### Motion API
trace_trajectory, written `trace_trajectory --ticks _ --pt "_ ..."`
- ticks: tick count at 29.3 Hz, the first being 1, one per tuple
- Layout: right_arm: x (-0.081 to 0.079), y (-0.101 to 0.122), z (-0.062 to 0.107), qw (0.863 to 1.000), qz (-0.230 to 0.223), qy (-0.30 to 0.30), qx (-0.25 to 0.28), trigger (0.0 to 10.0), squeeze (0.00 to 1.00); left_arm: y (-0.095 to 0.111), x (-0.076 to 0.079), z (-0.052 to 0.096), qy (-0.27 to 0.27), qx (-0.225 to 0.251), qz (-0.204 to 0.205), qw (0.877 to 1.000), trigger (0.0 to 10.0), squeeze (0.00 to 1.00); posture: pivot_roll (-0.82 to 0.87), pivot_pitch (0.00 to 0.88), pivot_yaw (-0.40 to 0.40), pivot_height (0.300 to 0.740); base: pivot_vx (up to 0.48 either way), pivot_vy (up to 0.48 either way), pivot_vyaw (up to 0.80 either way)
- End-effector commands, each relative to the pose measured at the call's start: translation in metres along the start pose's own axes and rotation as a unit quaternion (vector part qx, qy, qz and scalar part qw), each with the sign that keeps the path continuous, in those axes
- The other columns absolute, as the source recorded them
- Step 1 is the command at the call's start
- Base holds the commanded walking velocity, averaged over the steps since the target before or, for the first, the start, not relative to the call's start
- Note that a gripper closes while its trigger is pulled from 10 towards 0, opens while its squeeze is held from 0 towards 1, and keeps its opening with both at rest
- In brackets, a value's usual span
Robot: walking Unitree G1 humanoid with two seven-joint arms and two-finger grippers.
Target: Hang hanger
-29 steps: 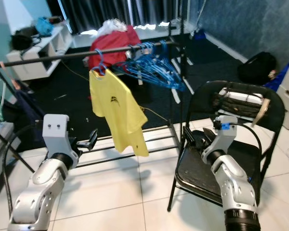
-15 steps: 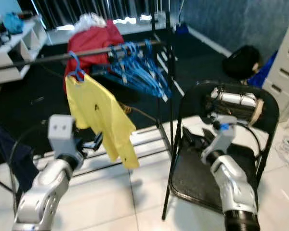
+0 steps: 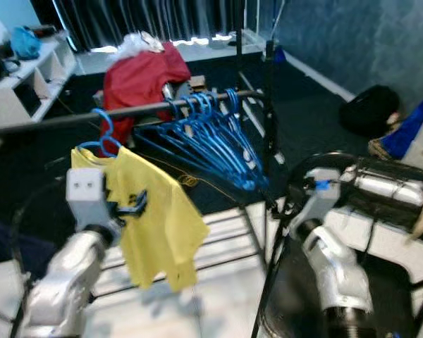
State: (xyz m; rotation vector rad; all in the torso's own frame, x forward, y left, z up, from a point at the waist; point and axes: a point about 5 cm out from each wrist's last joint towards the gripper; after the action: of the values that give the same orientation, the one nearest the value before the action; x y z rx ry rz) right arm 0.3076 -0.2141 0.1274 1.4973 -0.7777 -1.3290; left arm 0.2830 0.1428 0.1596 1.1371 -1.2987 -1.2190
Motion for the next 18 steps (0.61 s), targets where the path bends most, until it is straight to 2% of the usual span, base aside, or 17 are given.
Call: trace_trajectory --ticks 1,3,6,13,15,16,18 --pt "-0.009 -0.002 -0.003 1.0 -0.008 0.016 0.0 10.0 0.0 -0.002 -0.005 0.003 0.009 -0.007 0.006 1.0 10.0 0.0 -0.1 0.0 0.04 0.736 0.0 0.0 0.0" --pt "-0.009 -0.001 -0.003 1.0 -0.007 0.016 0.0 10.0 0.0 0.001 0.002 0.002 0.001 -0.005 0.016 1.0 10.0 0.0 -0.1 0.0 0.04 0.736 0.0 0.0 0.0" --pt "-0.01 -0.002 -0.003 1.0 -0.007 0.017 -0.001 10.0 0.0 0.0 0.009 -0.001 0.018 -0.019 0.022 0.999 10.0 0.0 -0.11 0.0 0.043 0.736 0.0 0.0 0.0" --pt "-0.01 -0.002 -0.003 1.0 -0.006 0.017 -0.001 10.0 0.0 -0.004 0.012 -0.006 0.058 -0.045 0.014 0.997 10.0 0.0 -0.11 0.0 0.045 0.736 0.0 0.0 0.0" --pt "-0.011 -0.003 -0.003 1.0 -0.006 0.018 -0.001 10.0 0.0 -0.004 0.015 -0.008 0.059 -0.045 0.019 0.997 10.0 0.0 -0.11 0.0 0.045 0.736 0.0 0.0 0.0" --pt "-0.011 -0.003 -0.003 1.0 -0.007 0.018 -0.001 10.0 0.0 -0.002 0.025 -0.011 0.039 -0.039 0.031 0.998 10.0 0.0 -0.11 0.0 0.047 0.736 0.0 0.0 0.0" --pt "-0.011 -0.003 -0.003 1.0 -0.007 0.018 -0.001 10.0 0.0 -0.002 0.025 -0.011 0.039 -0.039 0.031 0.998 10.0 0.0 -0.11 0.0 0.047 0.736 0.0 0.0 0.0"
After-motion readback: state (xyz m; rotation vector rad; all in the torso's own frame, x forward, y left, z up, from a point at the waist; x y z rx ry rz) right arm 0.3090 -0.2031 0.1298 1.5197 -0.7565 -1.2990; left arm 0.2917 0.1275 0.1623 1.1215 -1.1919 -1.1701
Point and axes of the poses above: a point about 5 cm out from each wrist's last joint towards the gripper, its own z axis pointing back from the gripper into the wrist, its own y axis along the axis of the wrist's last joint, x = y × z, and after that the axes turned 6 degrees about -z, right-handed
